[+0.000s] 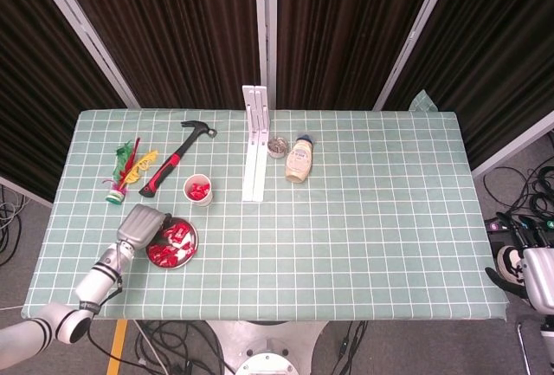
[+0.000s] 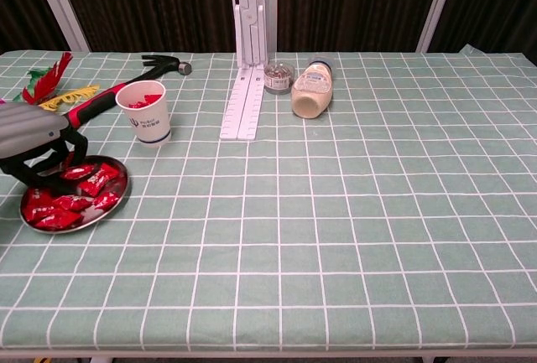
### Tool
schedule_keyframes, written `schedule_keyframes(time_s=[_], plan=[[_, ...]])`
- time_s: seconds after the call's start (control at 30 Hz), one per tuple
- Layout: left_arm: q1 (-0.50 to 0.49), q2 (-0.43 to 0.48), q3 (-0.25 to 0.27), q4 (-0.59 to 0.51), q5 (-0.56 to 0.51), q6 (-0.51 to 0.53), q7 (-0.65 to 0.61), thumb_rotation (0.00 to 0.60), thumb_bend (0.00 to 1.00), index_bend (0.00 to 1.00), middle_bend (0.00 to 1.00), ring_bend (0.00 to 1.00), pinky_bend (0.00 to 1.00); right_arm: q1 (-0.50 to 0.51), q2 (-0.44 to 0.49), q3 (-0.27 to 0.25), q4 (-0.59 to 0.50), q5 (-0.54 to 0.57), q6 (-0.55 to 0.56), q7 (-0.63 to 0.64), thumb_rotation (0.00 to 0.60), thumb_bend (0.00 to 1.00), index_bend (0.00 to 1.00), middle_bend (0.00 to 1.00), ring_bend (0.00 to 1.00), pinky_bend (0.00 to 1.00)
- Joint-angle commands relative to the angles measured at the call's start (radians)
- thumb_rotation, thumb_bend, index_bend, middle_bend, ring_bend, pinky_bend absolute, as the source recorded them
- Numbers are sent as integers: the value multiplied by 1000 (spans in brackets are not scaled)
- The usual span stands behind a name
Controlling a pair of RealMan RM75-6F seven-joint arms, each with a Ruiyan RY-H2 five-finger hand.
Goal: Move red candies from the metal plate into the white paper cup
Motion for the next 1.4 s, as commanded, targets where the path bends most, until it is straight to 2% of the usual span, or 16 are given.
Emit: schedule_keyframes(time_s=[0.03, 0.3, 0.53, 0.73, 0.93, 1.1, 1.4], plan=[[6, 23, -5, -48, -5, 4, -20, 600, 435, 640, 900, 871, 1000, 1, -1, 0, 1, 0, -1, 2, 600, 82, 118, 244, 135, 425], [17, 114, -19, -225, -8, 32, -42, 600, 439, 640, 900, 871, 1000, 2, -2, 0, 5, -1, -3, 7, 600, 82, 118, 244, 135, 425], [-12, 168, -90, -302, -41, 40, -61, 600, 442, 640, 899, 870, 1000, -1, -2, -1, 11, -2, 1, 14, 600, 82, 118, 244, 135, 425], [-87, 181, -174, -311, -102, -20, -49, 600, 444, 640, 897, 869, 1000, -2, -4, -1, 15, -2, 2, 18, 600, 82, 118, 244, 135, 425], [-165, 158, -231, -285, -176, -105, -47, 600, 444, 640, 897, 869, 1000, -4, -5, -1, 21, 5, 2, 24, 600, 82, 118, 244, 135, 425], [-208, 125, -249, -241, -238, -156, -30, 600, 444, 640, 895, 868, 1000, -6, -5, 1, 25, 10, 2, 27, 600, 82, 118, 244, 135, 425], [-222, 72, -244, -183, -311, -188, -45, 600, 438, 640, 892, 867, 1000, -1, -7, 3, 30, 14, -7, 29, 600, 82, 118, 244, 135, 425]])
